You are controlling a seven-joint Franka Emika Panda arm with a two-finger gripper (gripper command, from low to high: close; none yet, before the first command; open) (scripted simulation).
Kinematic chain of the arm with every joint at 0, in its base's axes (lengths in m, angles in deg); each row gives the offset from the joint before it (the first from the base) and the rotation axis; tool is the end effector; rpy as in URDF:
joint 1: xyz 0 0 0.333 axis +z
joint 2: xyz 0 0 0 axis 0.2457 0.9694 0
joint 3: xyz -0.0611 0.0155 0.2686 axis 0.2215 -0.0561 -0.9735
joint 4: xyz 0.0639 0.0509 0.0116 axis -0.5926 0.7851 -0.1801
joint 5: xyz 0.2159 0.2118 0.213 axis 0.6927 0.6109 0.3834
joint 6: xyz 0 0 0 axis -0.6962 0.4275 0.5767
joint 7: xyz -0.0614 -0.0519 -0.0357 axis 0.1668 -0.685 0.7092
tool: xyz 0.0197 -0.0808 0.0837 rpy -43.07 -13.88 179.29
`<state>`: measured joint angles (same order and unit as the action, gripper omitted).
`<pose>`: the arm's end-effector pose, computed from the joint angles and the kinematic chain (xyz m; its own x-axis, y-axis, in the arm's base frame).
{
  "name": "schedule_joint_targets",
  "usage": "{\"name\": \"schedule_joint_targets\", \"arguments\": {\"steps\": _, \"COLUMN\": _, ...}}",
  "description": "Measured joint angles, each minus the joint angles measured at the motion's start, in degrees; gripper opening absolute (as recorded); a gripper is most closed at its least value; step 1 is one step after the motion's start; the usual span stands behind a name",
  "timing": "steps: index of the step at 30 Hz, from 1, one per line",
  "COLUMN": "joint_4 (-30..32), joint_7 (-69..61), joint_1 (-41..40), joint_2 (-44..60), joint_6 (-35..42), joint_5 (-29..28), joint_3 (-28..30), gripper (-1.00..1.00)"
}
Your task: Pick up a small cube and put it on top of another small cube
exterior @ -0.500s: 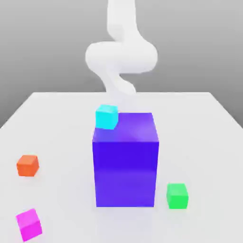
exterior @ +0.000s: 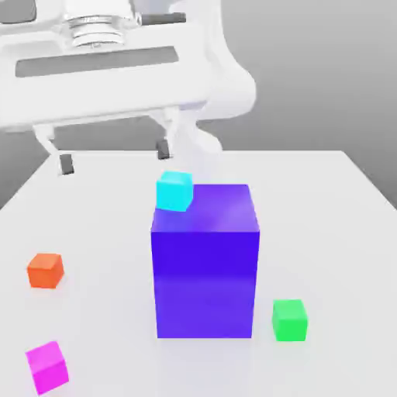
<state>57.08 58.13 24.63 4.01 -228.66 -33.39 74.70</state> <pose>0.4929 -0.1068 0.3979 0.8510 -0.4728 0.2286 -0.3977 -0.8645 -0.3074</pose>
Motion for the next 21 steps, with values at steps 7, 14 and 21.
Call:
{"name": "schedule_joint_targets", "arguments": {"steps": 7, "joint_4": 0.27, "joint_7": -16.76, "joint_1": -3.42, "joint_2": 14.35, "joint_6": -3.55, "joint_5": 6.28, "joint_3": 1.81, "gripper": 0.0}}
{"name": "schedule_joint_targets", "arguments": {"steps": 14, "joint_4": 1.09, "joint_7": -28.63, "joint_1": -7.83, "joint_2": 26.38, "joint_6": -8.8, "joint_5": 5.48, "joint_3": 2.42, "gripper": 0.0}}
{"name": "schedule_joint_targets", "arguments": {"steps": 21, "joint_4": -0.77, "joint_7": -36.59, "joint_1": -14.28, "joint_2": 38.84, "joint_6": -17.37, "joint_5": 9.55, "joint_3": -2.99, "gripper": -1.0}}
